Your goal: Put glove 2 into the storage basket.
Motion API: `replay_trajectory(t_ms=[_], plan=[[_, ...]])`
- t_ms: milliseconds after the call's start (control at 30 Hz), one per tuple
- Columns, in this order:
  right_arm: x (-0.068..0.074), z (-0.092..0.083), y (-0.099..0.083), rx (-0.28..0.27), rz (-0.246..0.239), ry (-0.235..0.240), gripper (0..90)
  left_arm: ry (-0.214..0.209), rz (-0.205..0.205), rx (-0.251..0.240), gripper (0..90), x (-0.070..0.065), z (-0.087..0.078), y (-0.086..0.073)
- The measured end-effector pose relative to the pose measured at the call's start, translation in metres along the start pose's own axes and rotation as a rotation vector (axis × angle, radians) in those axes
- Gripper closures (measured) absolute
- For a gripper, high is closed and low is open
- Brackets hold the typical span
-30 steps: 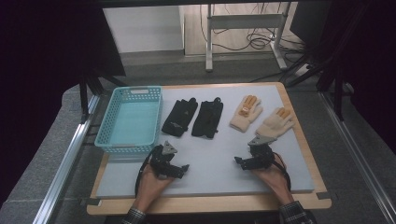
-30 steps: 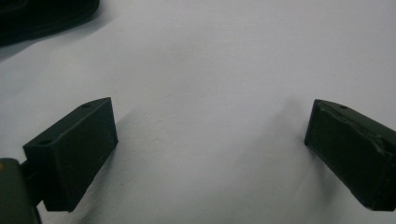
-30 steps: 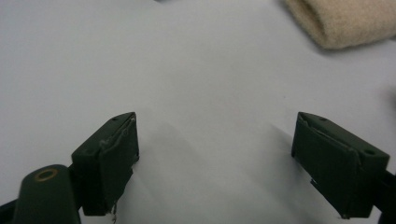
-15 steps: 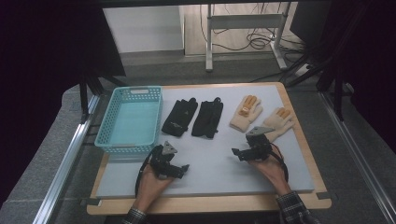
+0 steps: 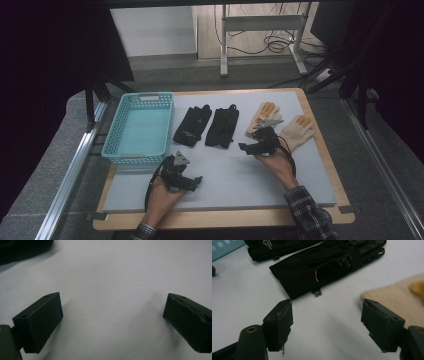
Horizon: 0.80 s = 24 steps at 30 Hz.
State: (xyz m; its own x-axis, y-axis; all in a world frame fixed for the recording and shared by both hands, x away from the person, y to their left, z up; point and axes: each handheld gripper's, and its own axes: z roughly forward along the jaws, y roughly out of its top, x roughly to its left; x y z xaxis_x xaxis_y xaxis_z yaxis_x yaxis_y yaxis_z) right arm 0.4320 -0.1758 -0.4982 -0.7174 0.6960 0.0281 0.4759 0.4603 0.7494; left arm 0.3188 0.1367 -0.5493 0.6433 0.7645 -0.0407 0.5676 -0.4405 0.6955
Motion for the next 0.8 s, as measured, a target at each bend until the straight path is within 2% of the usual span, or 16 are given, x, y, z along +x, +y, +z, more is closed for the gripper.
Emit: replay_trajectory(t_ms=[67, 233, 400, 433, 500, 533, 733, 800], plan=[[0.000, 0.004, 0.003, 0.001, -0.005, 0.000, 27.1, 0.000, 0.000, 0.000, 2.7, 0.000, 0.000, 0.000], [-0.002, 0.022, 0.024, 0.003, -0.030, -0.015, 37.6, 0.001, -0.001, -0.001, 2.7, 0.000, 0.000, 0.000], [-0.003, 0.032, 0.040, 0.001, -0.029, -0.016, 44.6, 0.001, 0.003, 0.002, 2.7, 0.000, 0.000, 0.000], [-0.003, 0.039, 0.047, 0.001, -0.035, -0.020, 48.3, 0.001, 0.004, 0.002, 2.7, 0.000, 0.000, 0.000], [-0.004, 0.041, 0.049, 0.004, -0.038, -0.023, 49.6, 0.001, 0.003, 0.002, 2.7, 0.000, 0.000, 0.000], [-0.005, 0.049, 0.054, 0.015, -0.035, -0.025, 50.6, 0.001, 0.003, 0.002, 2.7, 0.000, 0.000, 0.000], [-0.009, 0.068, 0.063, 0.028, -0.026, -0.037, 49.3, 0.000, 0.001, 0.000, 2.8, 0.000, 0.000, 0.000], [-0.012, 0.080, 0.066, 0.030, -0.006, -0.048, 41.0, 0.000, 0.003, -0.001, 2.7, 0.000, 0.000, 0.000]])
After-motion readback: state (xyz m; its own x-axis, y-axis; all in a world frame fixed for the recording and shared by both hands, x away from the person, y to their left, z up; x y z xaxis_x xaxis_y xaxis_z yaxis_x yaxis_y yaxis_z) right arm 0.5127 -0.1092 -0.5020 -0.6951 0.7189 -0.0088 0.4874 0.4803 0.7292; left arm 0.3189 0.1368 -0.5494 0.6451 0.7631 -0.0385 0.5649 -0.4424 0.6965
